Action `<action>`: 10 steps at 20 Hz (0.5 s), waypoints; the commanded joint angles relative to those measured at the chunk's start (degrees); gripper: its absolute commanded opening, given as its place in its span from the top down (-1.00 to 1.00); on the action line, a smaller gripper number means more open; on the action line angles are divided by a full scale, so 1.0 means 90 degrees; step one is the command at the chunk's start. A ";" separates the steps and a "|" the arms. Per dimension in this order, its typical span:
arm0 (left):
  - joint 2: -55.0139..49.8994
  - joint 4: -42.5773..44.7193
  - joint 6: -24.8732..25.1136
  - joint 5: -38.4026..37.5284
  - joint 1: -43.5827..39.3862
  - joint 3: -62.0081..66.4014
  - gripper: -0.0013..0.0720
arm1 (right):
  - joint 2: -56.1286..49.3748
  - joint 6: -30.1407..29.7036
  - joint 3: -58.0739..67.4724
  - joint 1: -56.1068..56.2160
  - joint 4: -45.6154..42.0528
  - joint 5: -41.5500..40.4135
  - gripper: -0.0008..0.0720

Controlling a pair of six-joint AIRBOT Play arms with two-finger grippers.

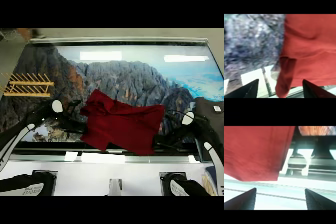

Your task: Fold the shirts.

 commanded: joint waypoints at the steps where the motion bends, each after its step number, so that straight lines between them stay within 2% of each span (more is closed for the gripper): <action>1: -0.0267 -0.0299 0.0265 0.0070 -0.0131 -0.0056 -0.79 | 0.0000 0.0131 -0.0347 0.0007 0.0121 -0.0376 -0.78; 3: -0.0384 -0.0386 0.0260 0.0073 -0.0141 -0.0056 -0.75 | 0.0000 0.0129 -0.0442 0.0007 0.0556 -0.0631 -0.79; 4: -0.0432 -0.0437 0.0260 0.0075 -0.0143 -0.0056 -0.66 | 0.0000 0.0129 -0.0459 0.0007 0.0736 -0.0760 -0.79; 7: -0.0520 -0.0444 0.0240 0.0073 -0.0143 -0.0056 -0.65 | 0.0000 0.0160 -0.0602 0.0007 0.1083 -0.1183 -0.79; 8: -0.0534 -0.0442 0.0216 0.0070 -0.0143 -0.0056 -0.41 | 0.0000 0.0180 -0.0690 0.0007 0.1161 -0.1287 -0.79; 9: -0.0534 -0.0444 0.0187 0.0073 -0.0141 -0.0056 0.07 | 0.0000 0.0180 -0.0794 0.0007 0.1246 -0.1377 -0.78; 10: -0.0534 -0.0447 0.0189 0.0070 -0.0143 -0.0056 0.34 | 0.0000 0.0175 -0.0884 0.0010 0.1365 -0.1457 -0.78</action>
